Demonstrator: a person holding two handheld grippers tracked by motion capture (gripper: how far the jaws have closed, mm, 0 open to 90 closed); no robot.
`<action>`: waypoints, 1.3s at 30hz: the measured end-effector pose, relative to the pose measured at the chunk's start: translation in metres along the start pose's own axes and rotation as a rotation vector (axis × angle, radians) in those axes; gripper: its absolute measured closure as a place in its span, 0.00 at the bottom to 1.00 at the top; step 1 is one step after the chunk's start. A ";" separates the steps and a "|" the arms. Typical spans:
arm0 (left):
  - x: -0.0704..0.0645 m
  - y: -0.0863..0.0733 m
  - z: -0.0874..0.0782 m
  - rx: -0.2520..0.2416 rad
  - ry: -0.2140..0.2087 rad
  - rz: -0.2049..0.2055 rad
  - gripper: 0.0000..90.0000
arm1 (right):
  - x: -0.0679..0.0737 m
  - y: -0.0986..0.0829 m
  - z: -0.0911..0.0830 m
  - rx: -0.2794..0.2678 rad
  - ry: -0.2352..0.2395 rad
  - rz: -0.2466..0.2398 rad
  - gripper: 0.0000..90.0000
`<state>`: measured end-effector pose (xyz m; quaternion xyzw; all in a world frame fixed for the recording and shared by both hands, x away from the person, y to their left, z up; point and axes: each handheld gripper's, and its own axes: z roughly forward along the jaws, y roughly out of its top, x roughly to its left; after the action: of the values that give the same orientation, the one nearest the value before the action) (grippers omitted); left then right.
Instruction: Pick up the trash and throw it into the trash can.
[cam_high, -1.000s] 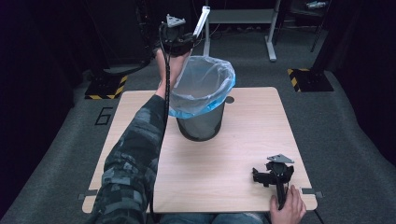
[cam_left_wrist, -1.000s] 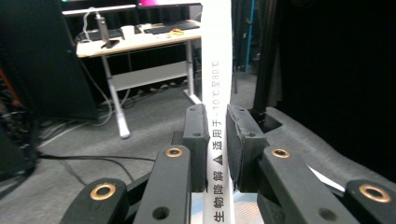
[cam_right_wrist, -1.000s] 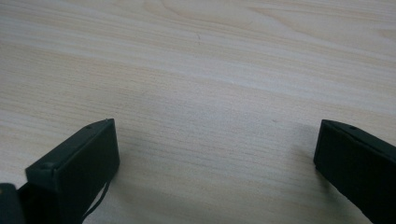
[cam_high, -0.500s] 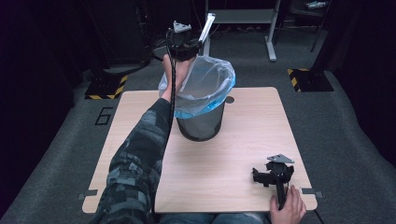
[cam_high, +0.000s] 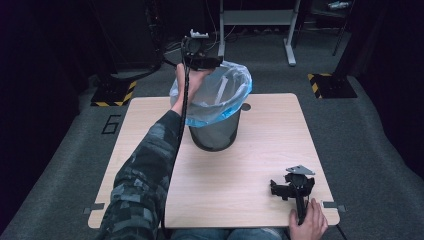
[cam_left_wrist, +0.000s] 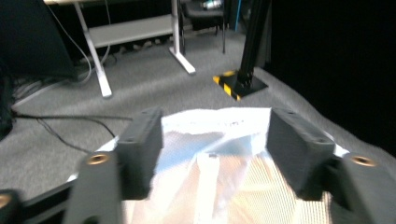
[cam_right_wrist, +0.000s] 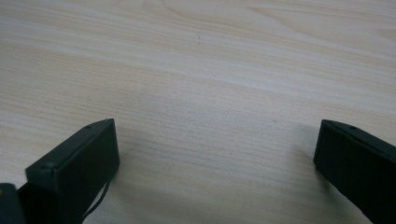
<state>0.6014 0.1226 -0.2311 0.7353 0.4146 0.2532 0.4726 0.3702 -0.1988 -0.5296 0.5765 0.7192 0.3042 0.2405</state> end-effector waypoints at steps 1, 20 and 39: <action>-0.001 0.000 -0.002 0.021 0.003 0.009 0.33 | 0.000 0.000 0.000 0.000 0.000 -0.001 0.00; 0.020 -0.034 -0.080 0.005 -0.025 0.085 0.08 | 0.000 0.000 0.000 -0.001 0.000 -0.001 0.00; 0.078 -0.153 -0.114 0.043 0.024 0.019 0.03 | 0.000 0.000 0.000 0.000 0.000 -0.005 0.00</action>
<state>0.4984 0.2759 -0.3225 0.7461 0.4186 0.2573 0.4493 0.3703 -0.1990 -0.5297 0.5747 0.7207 0.3035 0.2415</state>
